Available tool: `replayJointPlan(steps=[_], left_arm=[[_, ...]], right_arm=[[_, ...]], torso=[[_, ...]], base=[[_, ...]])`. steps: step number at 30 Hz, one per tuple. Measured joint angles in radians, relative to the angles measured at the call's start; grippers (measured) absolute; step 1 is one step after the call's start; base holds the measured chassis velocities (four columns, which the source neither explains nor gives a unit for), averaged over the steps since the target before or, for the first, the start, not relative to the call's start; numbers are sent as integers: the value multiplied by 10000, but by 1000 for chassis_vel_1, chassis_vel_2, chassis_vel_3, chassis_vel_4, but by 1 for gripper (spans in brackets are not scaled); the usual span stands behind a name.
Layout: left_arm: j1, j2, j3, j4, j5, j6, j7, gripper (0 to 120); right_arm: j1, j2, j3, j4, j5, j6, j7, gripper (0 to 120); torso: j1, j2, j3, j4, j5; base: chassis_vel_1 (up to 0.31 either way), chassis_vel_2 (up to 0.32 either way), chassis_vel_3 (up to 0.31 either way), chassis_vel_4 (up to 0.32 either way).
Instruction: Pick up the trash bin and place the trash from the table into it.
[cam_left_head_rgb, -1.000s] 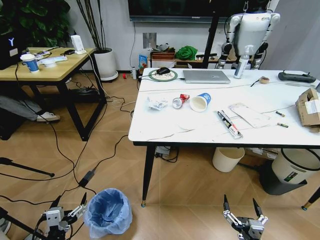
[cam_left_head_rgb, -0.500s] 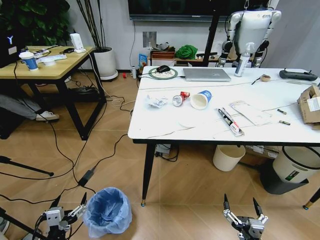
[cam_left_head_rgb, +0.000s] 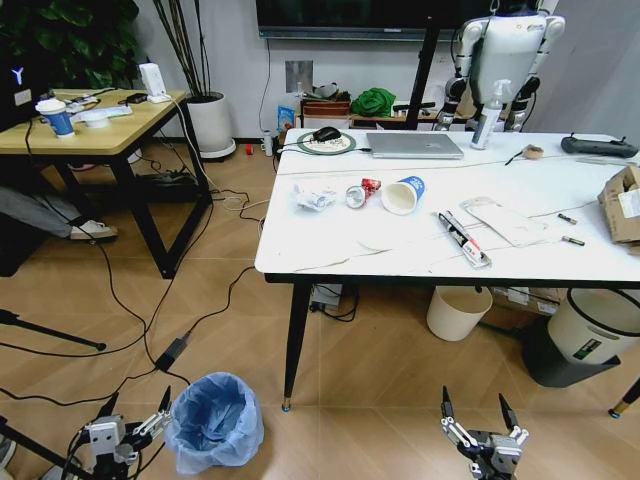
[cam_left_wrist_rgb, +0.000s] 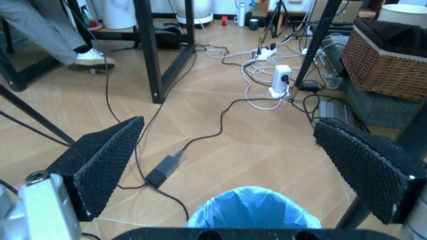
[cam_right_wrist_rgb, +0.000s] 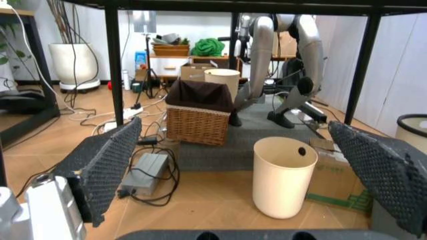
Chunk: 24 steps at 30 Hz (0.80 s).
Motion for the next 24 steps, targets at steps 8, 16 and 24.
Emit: replayJointPlan(steps=[8, 16, 24], left_arm=[[-152, 84, 151, 163, -55, 29, 0, 100], [-171, 234, 134, 143, -173, 70, 15, 100], [-121, 203, 136, 137, -188, 75, 16, 100]], right_arm=[[-110, 0, 25, -64, -71, 99, -4, 100], [-111, 0, -10, -94, -167, 119, -29, 100], [-112, 0, -53, -120, -208, 117, -33, 100]], torso=[[-97, -260, -161, 0, -1], [-192, -494, -302, 0, 0], [-288, -719, -432, 0, 0]], base=[[0, 0, 0, 0], [0, 0, 0, 0], [0, 0, 0, 0]])
